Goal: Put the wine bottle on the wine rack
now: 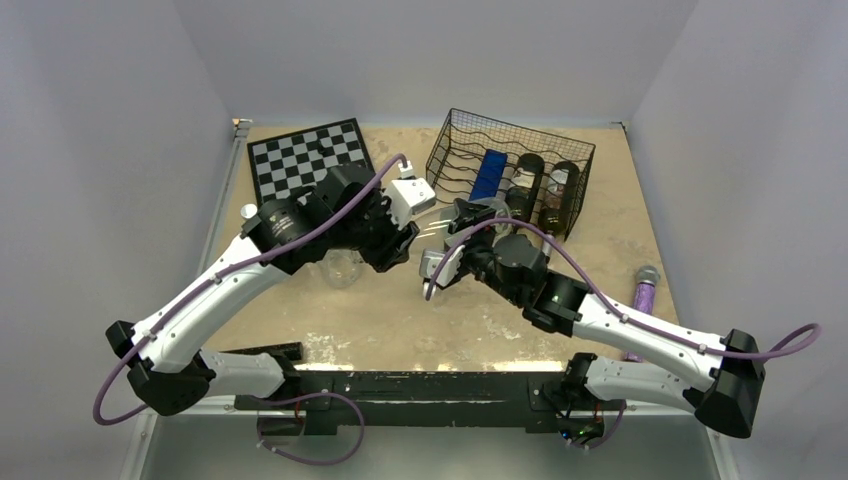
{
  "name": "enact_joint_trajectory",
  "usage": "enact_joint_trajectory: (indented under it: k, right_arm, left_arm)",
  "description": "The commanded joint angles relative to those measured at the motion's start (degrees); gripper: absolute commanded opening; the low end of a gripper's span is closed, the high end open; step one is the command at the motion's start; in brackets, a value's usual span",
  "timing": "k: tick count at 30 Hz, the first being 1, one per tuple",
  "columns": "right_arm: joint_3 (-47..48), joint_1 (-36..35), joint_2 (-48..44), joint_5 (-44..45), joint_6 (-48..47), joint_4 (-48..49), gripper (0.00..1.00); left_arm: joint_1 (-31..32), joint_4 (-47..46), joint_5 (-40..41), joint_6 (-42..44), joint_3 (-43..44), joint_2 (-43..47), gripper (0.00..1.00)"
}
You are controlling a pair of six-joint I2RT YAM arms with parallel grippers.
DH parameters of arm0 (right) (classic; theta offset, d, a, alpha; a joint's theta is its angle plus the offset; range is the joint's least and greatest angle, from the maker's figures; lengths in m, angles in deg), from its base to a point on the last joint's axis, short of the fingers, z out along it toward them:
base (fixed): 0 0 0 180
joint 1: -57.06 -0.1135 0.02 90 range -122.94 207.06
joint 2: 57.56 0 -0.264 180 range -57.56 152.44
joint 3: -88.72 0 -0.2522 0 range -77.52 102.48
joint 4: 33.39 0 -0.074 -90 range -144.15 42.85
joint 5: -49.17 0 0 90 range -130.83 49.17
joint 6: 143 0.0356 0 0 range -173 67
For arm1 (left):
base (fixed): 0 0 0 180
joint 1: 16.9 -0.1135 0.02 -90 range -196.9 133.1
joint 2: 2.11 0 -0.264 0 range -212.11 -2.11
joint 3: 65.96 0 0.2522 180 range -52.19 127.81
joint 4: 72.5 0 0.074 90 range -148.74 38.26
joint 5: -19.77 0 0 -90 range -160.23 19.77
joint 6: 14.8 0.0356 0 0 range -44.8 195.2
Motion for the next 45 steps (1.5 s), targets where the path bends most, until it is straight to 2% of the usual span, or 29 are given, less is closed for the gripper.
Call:
enact_joint_trajectory:
  k: [1,6,13,17,25,33,41,45]
  right_arm:
    - [1.5,0.4,-4.9,0.9,6.2,18.0,0.96]
    - [-1.2,0.4,-7.5,-1.2,6.9,16.1,0.99]
    - [-2.9,0.4,-12.9,-6.4,11.1,7.8,0.99]
    - [-2.9,0.4,-14.7,-9.5,12.2,2.8,0.99]
    - [-0.8,0.3,-13.0,-11.7,11.2,-5.6,0.99]
    - [3.7,-0.9,-7.2,-11.1,9.3,-11.4,0.99]
    - [4.6,-1.6,-6.0,-11.2,10.4,-10.3,0.99]
    - [4.8,-1.6,-6.3,-8.5,13.6,-8.1,0.99]
  left_arm:
    - [-0.9,-10.4,10.7,-5.2,0.4,3.2,0.0]
    - [-0.9,-11.4,13.6,-6.3,-0.4,3.9,0.0]
    - [-0.9,-12.7,17.5,-7.5,-1.7,4.2,0.0]
    - [-0.9,-13.2,16.1,-7.1,-2.1,4.2,0.0]
    - [-0.9,-9.9,10.6,-2.7,-0.6,3.5,0.0]
    - [-0.9,-7.1,11.7,-0.3,1.9,2.3,0.0]
    - [-0.9,-6.3,13.0,0.7,2.5,2.1,0.0]
    - [-0.9,-7.7,13.9,-0.2,1.0,2.4,0.0]
